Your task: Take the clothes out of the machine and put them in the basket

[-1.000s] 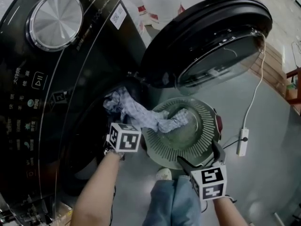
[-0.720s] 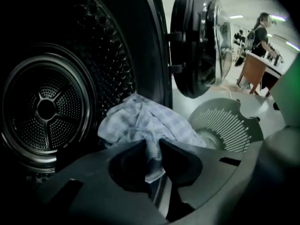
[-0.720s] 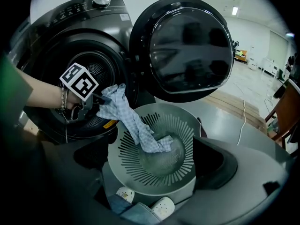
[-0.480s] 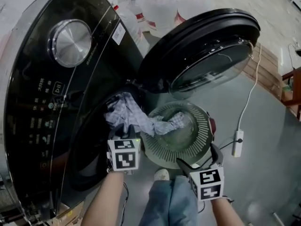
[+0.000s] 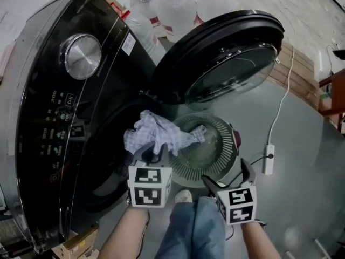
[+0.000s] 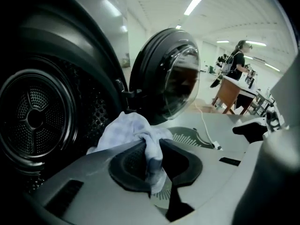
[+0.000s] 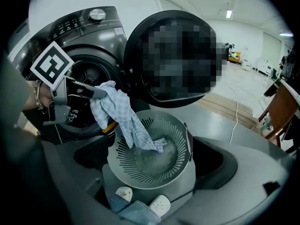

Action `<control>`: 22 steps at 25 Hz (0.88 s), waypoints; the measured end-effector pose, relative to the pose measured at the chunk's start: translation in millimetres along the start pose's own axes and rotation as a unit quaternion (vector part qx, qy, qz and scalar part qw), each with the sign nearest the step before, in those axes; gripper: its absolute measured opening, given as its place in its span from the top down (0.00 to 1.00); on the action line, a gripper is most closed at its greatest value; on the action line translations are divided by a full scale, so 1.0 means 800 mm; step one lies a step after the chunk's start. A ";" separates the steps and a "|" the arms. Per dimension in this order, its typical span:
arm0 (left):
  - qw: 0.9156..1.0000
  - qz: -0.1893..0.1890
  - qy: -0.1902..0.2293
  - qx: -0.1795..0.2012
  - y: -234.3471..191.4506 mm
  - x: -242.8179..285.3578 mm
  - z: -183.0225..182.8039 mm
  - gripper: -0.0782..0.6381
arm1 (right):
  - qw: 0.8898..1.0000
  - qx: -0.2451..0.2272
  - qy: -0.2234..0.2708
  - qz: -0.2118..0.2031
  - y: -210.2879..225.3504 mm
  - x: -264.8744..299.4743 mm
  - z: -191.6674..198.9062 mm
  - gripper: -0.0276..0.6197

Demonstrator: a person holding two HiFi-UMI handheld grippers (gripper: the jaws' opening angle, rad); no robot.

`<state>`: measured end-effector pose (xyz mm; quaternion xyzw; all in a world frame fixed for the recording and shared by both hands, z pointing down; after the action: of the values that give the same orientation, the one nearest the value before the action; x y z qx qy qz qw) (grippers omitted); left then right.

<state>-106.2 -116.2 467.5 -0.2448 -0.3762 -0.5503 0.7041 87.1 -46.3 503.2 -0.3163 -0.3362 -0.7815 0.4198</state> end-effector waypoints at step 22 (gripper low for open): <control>0.990 0.126 -0.071 -0.001 0.125 0.024 0.048 0.46 | 0.999 0.031 -0.008 0.015 0.016 -0.009 0.033 0.09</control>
<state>-18.3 -71.1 512.5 -0.3289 -0.3914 -0.4390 0.7389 106.8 -27.6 516.1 -0.3145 -0.3592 -0.7617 0.4380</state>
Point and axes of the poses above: the fingertips, and each gripper's own axes: x forward along the fingers, y to its right, z out of its underside, the point moved 3 cm from there along -x, backward along the fingers, and after that the axes turned 4 degrees about -z, right-handed, at the moved point
